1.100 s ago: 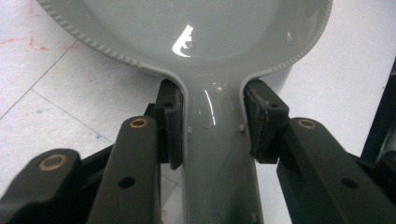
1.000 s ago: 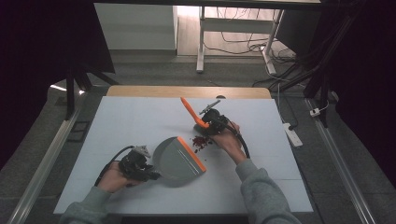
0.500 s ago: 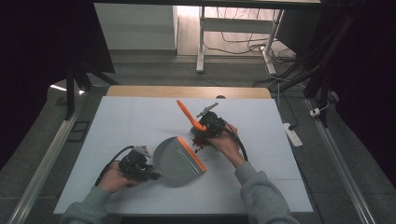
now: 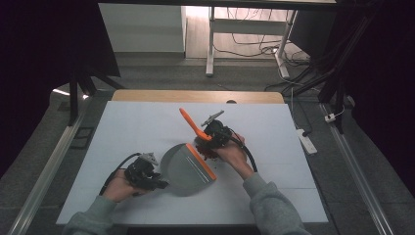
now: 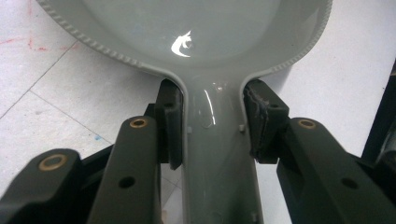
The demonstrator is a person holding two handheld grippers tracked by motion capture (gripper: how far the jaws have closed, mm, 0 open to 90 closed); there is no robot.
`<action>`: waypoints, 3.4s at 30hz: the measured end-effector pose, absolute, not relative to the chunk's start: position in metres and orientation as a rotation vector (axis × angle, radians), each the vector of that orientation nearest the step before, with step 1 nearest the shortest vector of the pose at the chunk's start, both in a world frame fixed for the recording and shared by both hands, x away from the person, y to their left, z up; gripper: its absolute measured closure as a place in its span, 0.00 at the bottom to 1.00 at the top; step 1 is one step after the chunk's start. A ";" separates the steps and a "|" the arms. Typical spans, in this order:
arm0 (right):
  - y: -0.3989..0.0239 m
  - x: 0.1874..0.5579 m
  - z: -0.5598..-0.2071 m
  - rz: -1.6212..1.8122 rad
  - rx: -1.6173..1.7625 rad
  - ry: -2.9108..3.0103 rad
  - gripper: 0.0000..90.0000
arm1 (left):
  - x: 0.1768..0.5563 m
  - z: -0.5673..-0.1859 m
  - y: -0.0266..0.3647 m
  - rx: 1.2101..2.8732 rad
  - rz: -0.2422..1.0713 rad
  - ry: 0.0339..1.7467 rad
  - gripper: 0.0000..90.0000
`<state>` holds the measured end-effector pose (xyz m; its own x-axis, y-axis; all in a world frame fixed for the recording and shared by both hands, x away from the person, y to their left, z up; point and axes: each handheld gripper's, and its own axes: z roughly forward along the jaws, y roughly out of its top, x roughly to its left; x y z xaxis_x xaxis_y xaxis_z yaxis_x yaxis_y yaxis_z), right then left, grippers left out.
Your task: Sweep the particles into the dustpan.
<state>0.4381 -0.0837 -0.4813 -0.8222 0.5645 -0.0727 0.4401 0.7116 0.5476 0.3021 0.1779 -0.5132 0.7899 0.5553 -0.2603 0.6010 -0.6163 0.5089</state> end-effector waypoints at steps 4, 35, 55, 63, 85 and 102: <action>-0.081 0.434 -0.481 0.796 0.803 2.702 0.78 | 0.302 -0.513 0.178 2.389 -0.101 0.856 0.69; -0.063 0.391 -0.449 1.019 0.638 2.719 0.78 | 0.302 -0.513 0.177 2.392 -0.098 0.858 0.69; -0.110 0.416 -0.463 1.005 0.852 2.608 0.78 | 0.300 -0.512 0.178 2.392 -0.099 0.860 0.69; -0.089 0.442 -0.473 0.888 0.863 2.630 0.78 | 0.299 -0.511 0.182 2.396 -0.110 0.859 0.69; -0.065 0.440 -0.484 0.837 0.819 2.730 0.78 | 0.299 -0.512 0.182 2.392 -0.117 0.864 0.69; -0.058 0.407 -0.469 1.042 0.718 2.814 0.78 | 0.299 -0.512 0.182 2.396 -0.112 0.863 0.69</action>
<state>0.4075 -0.0580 -0.4687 -0.8902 0.4431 0.1057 0.4052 0.6640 0.6284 0.2987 0.1816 -0.5116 0.7870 0.5575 -0.2641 0.6064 -0.6203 0.4976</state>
